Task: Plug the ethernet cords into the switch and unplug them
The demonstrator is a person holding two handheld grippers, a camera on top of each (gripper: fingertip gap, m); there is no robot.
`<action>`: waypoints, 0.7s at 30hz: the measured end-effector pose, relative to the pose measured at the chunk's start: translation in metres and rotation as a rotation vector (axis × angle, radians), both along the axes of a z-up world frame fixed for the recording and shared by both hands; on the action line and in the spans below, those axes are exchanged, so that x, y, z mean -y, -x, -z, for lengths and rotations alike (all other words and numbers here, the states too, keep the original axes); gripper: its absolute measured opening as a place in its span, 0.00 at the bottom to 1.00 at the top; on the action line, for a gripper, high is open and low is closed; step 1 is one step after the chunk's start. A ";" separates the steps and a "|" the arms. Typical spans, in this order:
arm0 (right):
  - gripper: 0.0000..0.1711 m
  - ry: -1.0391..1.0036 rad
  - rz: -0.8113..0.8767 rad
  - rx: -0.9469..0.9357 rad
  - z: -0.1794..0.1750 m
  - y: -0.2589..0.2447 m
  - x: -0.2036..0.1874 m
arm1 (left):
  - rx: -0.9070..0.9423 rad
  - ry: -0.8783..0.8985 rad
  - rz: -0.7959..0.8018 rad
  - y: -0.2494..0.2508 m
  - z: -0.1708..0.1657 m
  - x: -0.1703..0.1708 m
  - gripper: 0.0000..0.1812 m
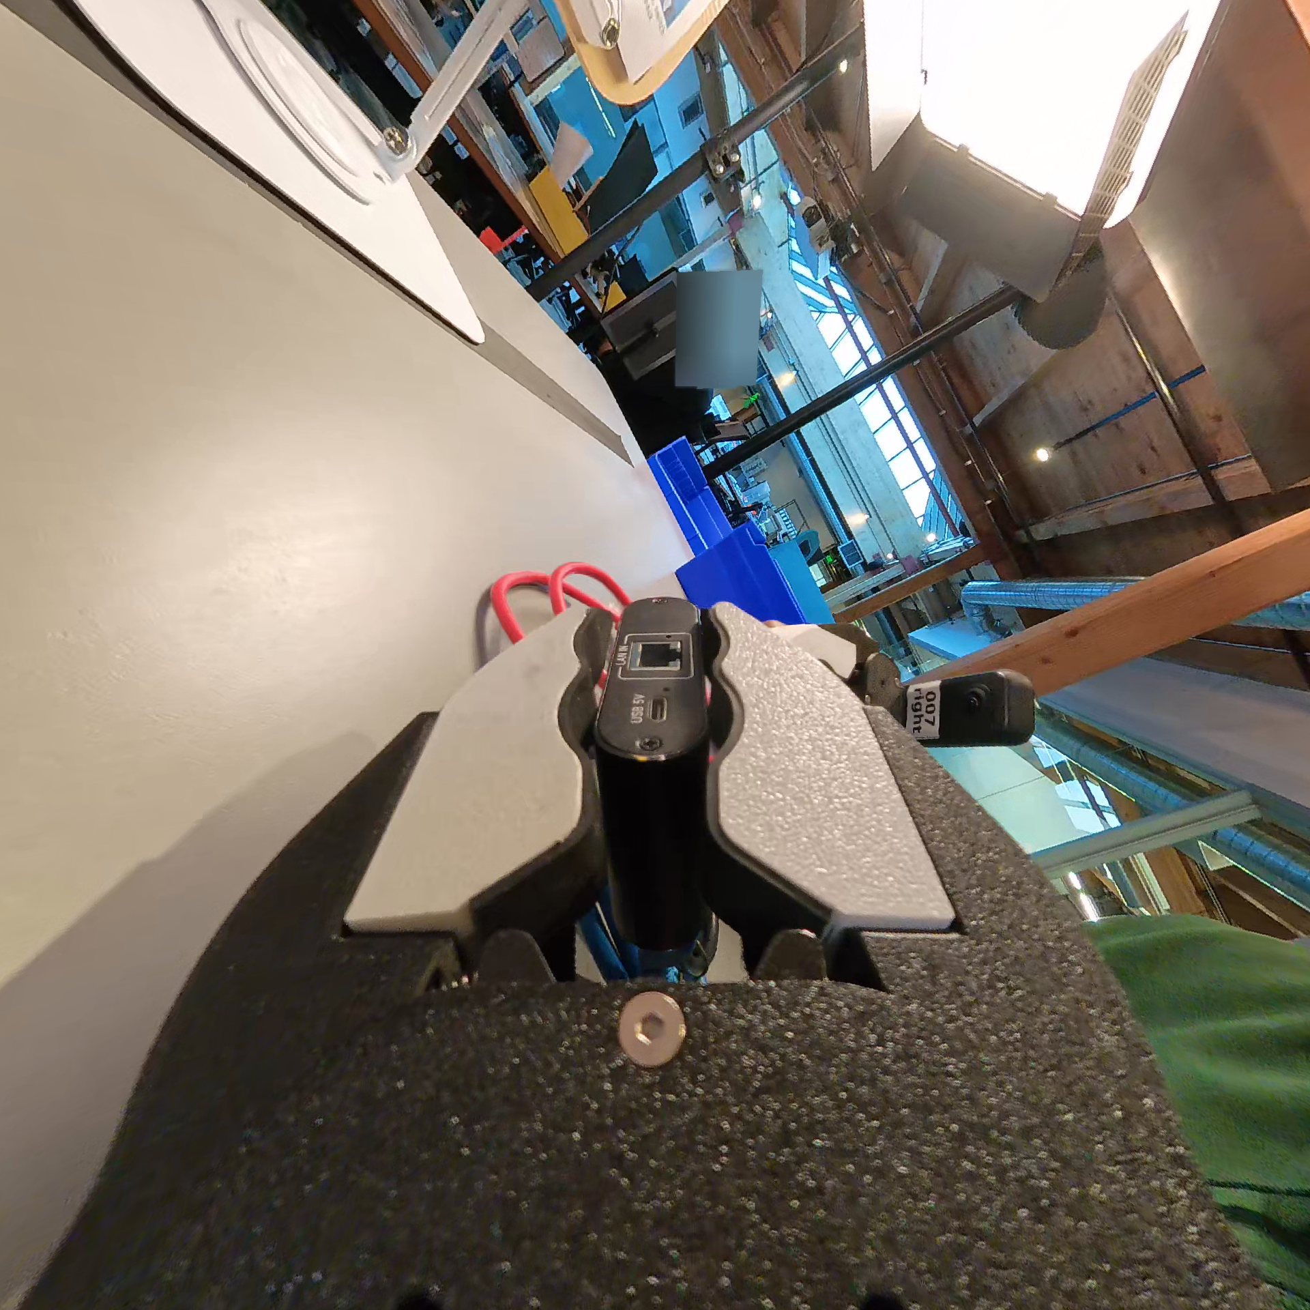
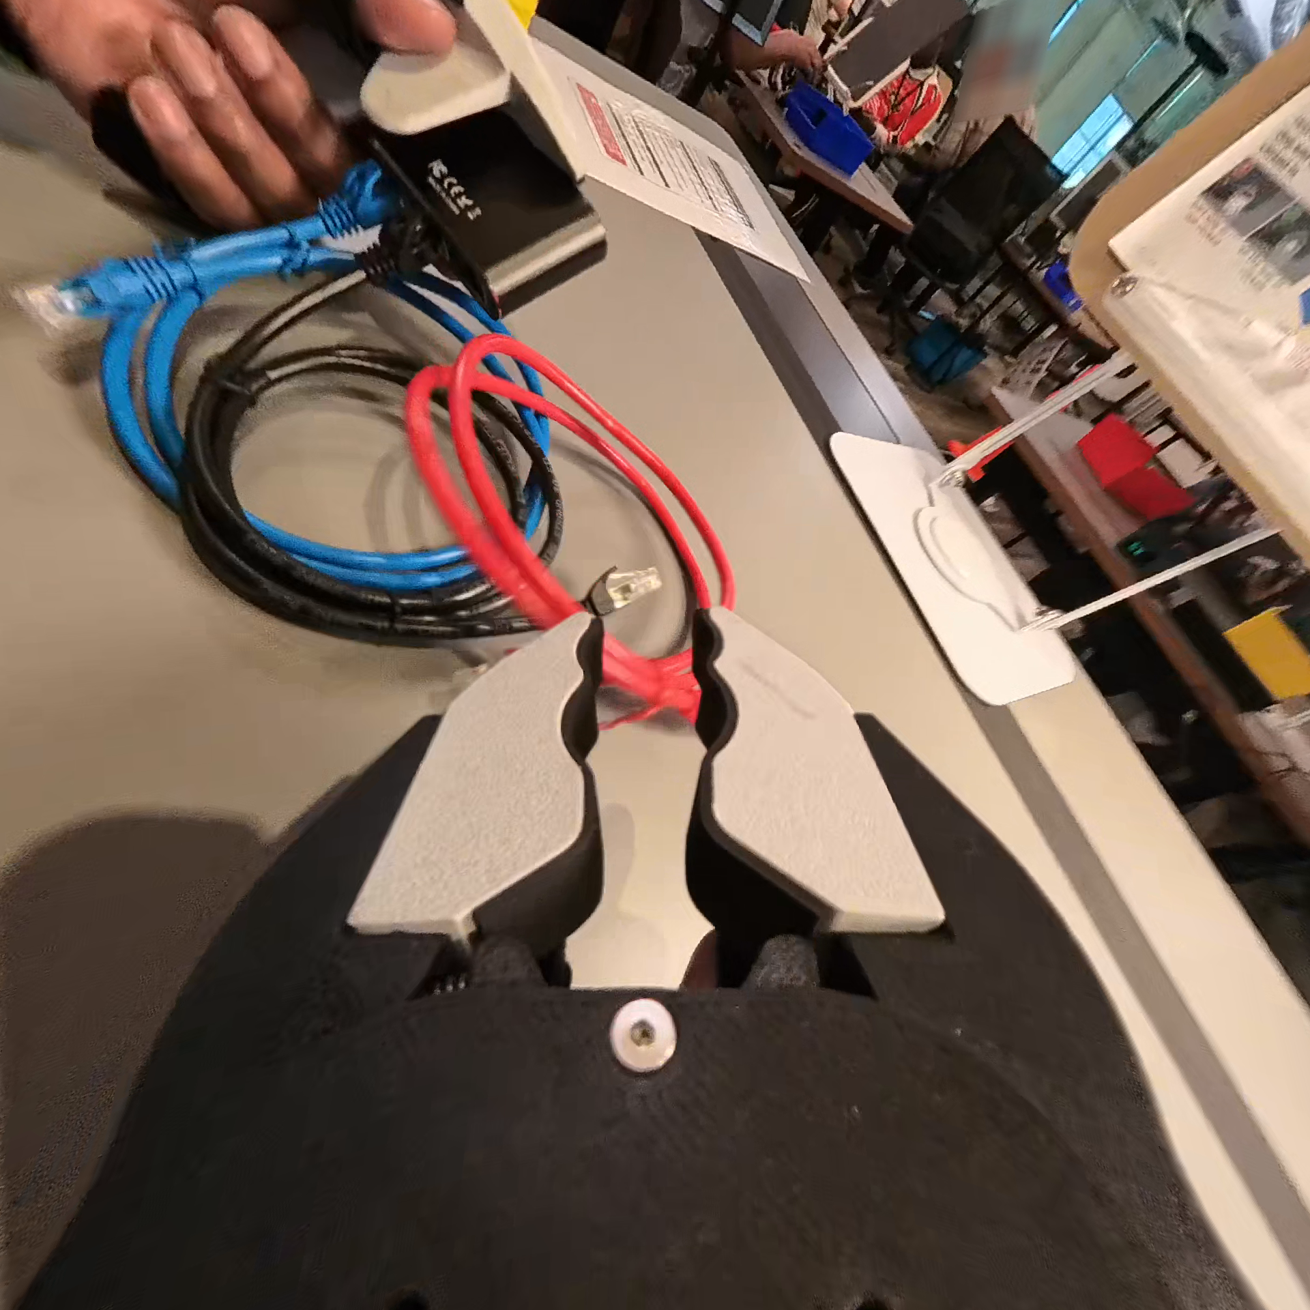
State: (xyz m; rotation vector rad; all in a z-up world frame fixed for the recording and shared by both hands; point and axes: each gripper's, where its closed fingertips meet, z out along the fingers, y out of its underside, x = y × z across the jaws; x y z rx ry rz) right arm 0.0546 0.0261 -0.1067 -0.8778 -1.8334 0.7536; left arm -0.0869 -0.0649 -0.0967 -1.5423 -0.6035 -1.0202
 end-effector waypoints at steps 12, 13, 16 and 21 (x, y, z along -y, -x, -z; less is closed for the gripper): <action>0.19 -0.190 0.045 0.166 0.045 -0.005 -0.024 | -0.003 0.044 0.048 -0.008 0.006 0.003 0.15; 0.20 -0.199 0.042 0.161 0.045 -0.004 -0.023 | -0.008 0.057 0.062 -0.010 0.008 0.003 0.15; 0.20 -0.265 0.053 0.141 0.045 -0.001 -0.032 | -0.044 0.083 0.091 -0.014 0.011 0.005 0.15; 0.19 -0.270 0.114 0.181 0.045 0.003 -0.059 | -0.113 0.114 0.097 -0.016 0.012 0.008 0.15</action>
